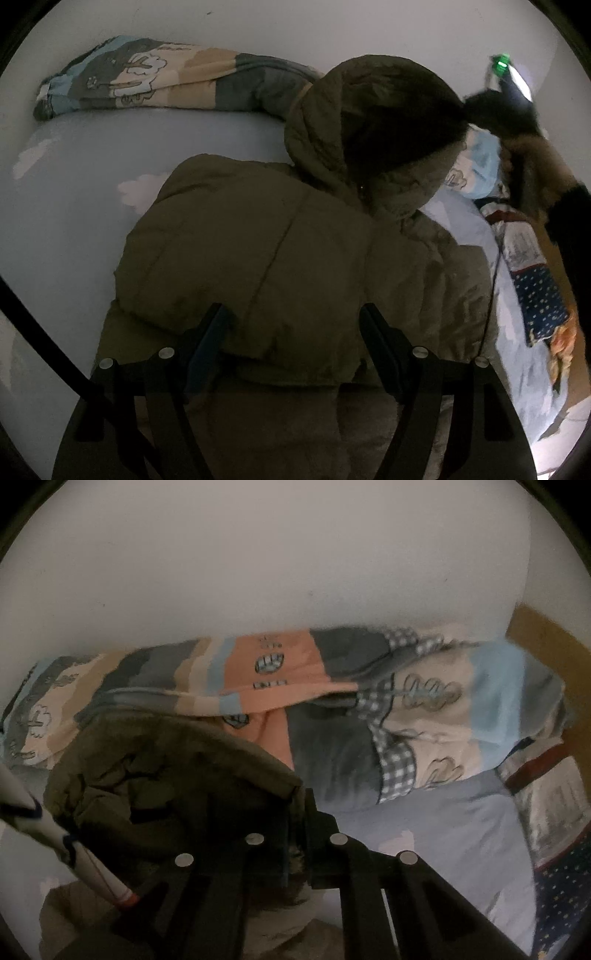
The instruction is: Fold large clothes
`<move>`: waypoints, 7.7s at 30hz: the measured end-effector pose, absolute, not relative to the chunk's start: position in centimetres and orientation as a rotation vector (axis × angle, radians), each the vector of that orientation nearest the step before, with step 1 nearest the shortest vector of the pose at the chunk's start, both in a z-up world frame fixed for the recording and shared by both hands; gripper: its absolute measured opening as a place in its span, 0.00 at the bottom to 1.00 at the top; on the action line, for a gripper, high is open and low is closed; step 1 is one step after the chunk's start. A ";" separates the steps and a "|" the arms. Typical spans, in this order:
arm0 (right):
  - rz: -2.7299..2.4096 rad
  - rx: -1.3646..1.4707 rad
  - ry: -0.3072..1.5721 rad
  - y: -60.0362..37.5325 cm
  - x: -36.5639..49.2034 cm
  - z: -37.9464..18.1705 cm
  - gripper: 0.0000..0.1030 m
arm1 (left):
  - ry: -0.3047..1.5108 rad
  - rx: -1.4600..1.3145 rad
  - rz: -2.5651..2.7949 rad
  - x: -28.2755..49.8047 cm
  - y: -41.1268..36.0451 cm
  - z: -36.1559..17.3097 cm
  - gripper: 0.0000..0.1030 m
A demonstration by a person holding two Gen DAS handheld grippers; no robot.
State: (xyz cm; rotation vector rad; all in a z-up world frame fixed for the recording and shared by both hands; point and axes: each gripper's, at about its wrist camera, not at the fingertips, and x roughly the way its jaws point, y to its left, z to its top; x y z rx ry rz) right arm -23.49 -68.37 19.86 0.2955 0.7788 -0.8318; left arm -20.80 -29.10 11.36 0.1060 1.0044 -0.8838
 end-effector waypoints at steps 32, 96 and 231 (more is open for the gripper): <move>-0.648 0.222 0.913 -42.8 -43.8 11.0 0.05 | 0.978 0.124 -0.867 -20.6 -32.1 10.2 0.71; -0.465 0.514 0.809 -43.6 -31.9 11.7 0.26 | 1.021 0.079 -0.833 -18.0 -26.3 12.8 0.70; -0.519 1.314 0.601 -30.5 -73.5 5.6 0.69 | 1.219 0.008 -0.818 -33.3 -0.4 5.0 0.81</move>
